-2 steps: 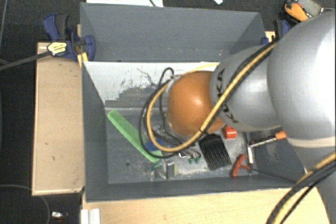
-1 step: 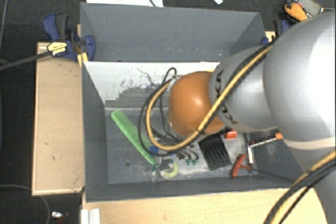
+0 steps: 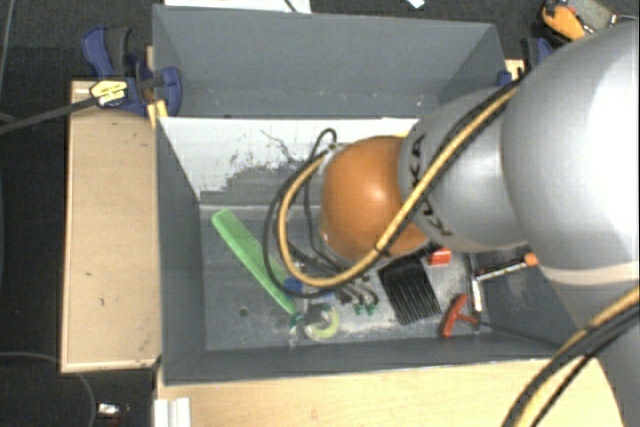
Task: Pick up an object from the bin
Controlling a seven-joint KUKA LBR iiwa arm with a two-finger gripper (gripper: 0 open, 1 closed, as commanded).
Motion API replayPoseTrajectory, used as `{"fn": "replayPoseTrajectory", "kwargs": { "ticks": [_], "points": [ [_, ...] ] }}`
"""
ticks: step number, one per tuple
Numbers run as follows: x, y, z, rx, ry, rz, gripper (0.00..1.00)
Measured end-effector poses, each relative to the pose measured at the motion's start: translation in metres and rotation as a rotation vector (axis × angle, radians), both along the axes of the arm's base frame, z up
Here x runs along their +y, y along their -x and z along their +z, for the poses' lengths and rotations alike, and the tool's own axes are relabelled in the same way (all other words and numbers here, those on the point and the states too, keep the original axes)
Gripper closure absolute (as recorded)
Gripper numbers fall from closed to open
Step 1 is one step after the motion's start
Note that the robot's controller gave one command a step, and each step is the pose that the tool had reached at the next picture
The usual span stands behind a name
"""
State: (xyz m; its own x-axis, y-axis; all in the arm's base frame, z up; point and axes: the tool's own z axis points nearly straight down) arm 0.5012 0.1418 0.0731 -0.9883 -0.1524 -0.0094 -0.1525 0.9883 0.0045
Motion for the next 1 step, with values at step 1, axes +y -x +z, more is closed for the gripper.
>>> {"fn": "replayPoseTrajectory", "kwargs": {
  "ticks": [1],
  "points": [
    [-0.0003, 0.0008, 0.0122, 0.001, 0.000, -0.003, 1.00]
  ]
}}
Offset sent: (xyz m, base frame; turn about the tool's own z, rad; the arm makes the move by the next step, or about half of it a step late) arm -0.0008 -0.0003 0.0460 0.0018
